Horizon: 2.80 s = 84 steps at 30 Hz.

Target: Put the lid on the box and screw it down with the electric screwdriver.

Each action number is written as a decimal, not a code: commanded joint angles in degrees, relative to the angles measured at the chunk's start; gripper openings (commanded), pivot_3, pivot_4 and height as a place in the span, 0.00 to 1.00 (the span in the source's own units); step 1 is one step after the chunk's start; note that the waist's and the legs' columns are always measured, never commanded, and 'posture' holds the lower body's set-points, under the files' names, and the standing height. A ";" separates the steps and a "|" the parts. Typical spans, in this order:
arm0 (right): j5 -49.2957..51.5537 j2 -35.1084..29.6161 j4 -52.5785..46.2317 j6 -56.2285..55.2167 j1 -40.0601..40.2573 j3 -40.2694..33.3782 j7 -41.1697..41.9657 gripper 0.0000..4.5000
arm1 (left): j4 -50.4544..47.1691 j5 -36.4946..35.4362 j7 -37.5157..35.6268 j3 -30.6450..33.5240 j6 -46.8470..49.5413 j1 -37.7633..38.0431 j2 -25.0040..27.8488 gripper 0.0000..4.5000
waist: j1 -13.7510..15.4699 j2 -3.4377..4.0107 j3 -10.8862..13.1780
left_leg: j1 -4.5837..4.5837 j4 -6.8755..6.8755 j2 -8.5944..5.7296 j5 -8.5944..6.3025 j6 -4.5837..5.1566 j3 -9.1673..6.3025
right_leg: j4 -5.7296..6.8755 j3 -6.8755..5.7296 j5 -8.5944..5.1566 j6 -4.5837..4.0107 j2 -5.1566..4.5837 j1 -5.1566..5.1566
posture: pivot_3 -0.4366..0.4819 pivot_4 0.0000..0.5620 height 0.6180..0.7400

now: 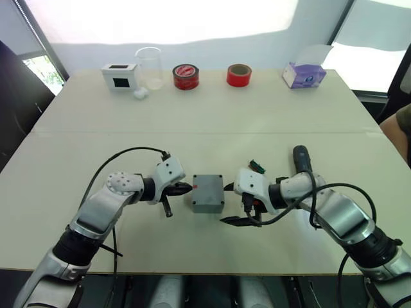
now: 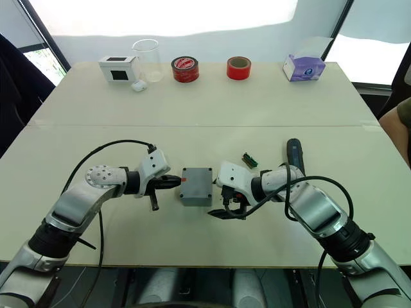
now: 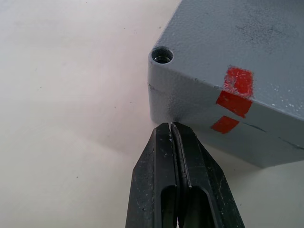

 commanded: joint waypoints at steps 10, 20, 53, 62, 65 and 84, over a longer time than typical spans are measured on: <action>5.54 -0.83 -6.02 4.45 3.13 -15.06 -4.36 0.98 | 1.00 -3.03 -2.07 6.28 0.16 -2.79 2.40 0.00 | 0.06 0.00 0.00 | -0.01 0.00 -0.01 0.01 -0.01 -0.02 | 0.00 0.00 0.00 0.00 -0.01 0.01 | 0.48 0.27 1.00; 8.19 -0.75 -3.95 11.57 11.19 -27.77 -12.10 0.98 | -9.80 -17.51 -8.44 12.07 10.29 -3.85 7.86 0.00 | 0.03 -0.01 -0.01 | 0.05 0.00 -0.03 0.01 -0.02 -0.03 | 0.00 0.00 0.00 0.00 -0.05 0.08 | 0.48 0.27 1.00; 4.94 2.31 2.73 4.77 12.83 -24.20 -16.40 0.57 | -12.46 -16.80 -7.05 6.60 8.51 -4.17 9.23 0.00 | 0.04 -0.01 0.00 | 0.05 0.00 0.02 0.02 -0.02 -0.02 | 0.01 0.01 0.00 0.00 0.06 0.08 | 0.48 0.27 1.00; 4.25 1.64 2.33 4.63 13.31 -23.26 -16.66 0.01 | -12.17 -16.60 -6.92 6.48 8.21 -4.12 9.36 0.00 | 0.02 -0.01 0.00 | 0.05 0.00 0.02 0.02 -0.02 -0.03 | 0.01 0.02 0.00 0.00 0.08 0.09 | 0.48 0.27 1.00; 4.28 1.45 2.08 4.71 13.40 -23.49 -16.56 0.01 | -11.83 -16.54 -7.01 6.54 7.89 -4.19 9.56 0.00 | 0.05 -0.01 0.00 | 0.05 0.00 0.02 0.02 -0.03 -0.03 | 0.01 0.03 0.00 0.00 0.08 0.09 | 0.48 0.27 1.00; 12.03 2.78 -4.85 12.10 5.12 -26.64 -16.74 0.01 | -6.62 -15.10 -7.63 7.92 5.24 -4.49 10.34 0.00 | -0.02 -0.01 0.00 | 0.05 0.00 0.03 0.02 -0.02 -0.03 | 0.01 0.03 0.00 0.00 0.10 0.08 | 0.48 0.27 1.00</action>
